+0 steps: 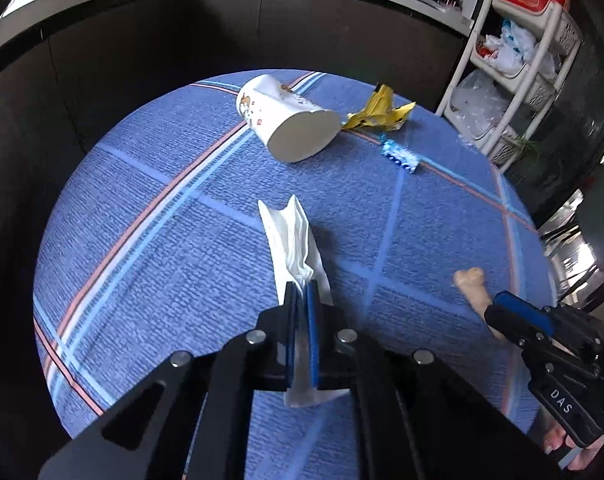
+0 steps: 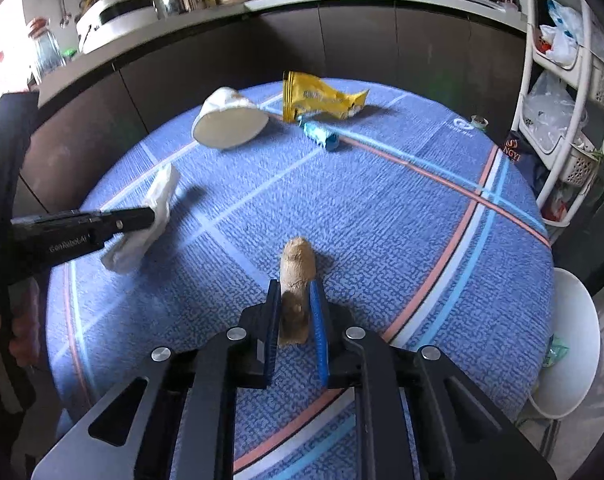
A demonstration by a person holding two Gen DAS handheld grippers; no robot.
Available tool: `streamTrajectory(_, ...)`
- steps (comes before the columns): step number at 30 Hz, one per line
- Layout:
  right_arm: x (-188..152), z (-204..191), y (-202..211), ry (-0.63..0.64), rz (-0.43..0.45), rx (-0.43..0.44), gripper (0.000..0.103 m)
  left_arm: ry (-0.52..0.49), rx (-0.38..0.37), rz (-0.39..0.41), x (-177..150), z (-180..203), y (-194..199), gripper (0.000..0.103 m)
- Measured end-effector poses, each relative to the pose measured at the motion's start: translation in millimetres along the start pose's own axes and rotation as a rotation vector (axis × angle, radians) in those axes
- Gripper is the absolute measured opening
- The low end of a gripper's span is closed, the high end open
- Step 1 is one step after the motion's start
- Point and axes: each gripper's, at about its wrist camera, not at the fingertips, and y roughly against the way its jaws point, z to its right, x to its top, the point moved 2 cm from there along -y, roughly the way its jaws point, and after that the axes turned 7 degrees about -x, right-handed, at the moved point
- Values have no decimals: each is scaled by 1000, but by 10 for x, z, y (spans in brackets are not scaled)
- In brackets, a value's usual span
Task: Collect trash
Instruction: 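Lift the paper strip and ginger root above the table with both tools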
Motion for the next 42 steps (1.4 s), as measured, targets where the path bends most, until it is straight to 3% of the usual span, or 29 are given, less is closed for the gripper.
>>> streamTrajectory(13,-54,373,484,-90,91,9,10,-76,-56,60,11,586,394,6)
streamTrajectory(19,-215,459,401,-89,46,3,10,-116,-70,51,-47,820,389,6)
streamTrajectory(28,-376,421,194,-55,-24,4,12,-121,-77,37,-79,846,352,6)
streamTrajectory(33,-321,314,127,9,-35,-31,23,-110,-81,34,-87,813,340,6)
streamTrajectory(37,-274,240,74,55,-29,-71,22,-102,-83,27,-106,779,324,6)
streamTrajectory(38,-263,232,67,64,-30,-80,17,-100,-83,27,-113,774,321,6)
streamTrajectory(42,-242,238,72,59,-33,-62,17,-89,-83,27,-120,737,321,6)
